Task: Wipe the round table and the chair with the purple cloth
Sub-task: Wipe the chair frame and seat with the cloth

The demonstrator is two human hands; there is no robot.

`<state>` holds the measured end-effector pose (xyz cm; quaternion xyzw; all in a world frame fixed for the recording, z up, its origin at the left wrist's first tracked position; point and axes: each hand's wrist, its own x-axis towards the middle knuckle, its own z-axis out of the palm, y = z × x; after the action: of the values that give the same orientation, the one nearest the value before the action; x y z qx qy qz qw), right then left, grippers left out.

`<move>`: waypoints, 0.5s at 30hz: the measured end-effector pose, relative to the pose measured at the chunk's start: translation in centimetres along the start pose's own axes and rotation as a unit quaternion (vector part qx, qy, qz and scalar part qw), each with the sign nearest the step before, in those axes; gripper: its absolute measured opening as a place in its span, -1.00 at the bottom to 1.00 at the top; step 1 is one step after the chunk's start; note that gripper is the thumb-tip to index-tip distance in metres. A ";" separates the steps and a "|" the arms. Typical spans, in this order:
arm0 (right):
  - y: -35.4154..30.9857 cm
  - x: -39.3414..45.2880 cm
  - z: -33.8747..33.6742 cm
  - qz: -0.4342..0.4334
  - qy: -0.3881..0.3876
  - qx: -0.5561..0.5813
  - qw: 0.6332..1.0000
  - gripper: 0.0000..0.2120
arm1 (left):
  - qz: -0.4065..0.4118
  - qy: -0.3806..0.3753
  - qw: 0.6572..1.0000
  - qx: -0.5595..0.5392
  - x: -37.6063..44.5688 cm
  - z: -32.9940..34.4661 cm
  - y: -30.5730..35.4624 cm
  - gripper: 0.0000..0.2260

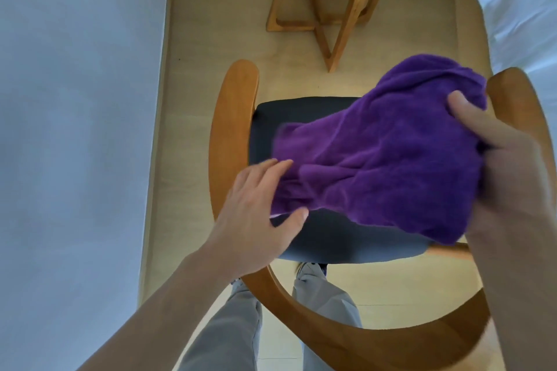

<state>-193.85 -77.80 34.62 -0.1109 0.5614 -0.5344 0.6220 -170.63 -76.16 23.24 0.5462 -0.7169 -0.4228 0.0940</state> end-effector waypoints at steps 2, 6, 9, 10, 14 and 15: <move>0.0 -0.2 -0.1 -0.022 -0.031 0.018 0.999 -0.73 | 0.013 -0.047 0.999 0.017 0.2 0.9 0.7 -0.46; 3.3 2.2 0.0 0.050 -0.070 0.057 0.995 -0.56 | -0.033 0.004 0.999 0.020 2.0 0.9 1.1 -0.58; 6.6 4.7 2.4 0.094 -0.099 0.116 0.984 -0.42 | -0.105 0.154 0.982 0.011 4.4 -1.9 -1.0 -0.59; 7.7 5.7 3.9 0.090 -0.108 0.113 0.984 -0.45 | -0.135 0.190 0.972 0.000 5.2 -3.1 -1.9 -0.60; 12.8 10.9 10.8 -0.111 -0.044 -0.233 0.965 -0.79 | -0.194 0.207 0.956 -0.069 6.9 -5.6 -4.9 -0.58; 14.3 12.4 12.0 -0.193 -0.026 -0.344 0.918 -0.82 | -0.191 0.191 0.960 -0.073 7.0 -5.7 -5.1 -0.58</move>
<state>-178.88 -87.37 21.00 -0.4383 0.6619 -0.4148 0.4447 -166.33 -85.28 20.89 0.7353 -0.5353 -0.3718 0.1860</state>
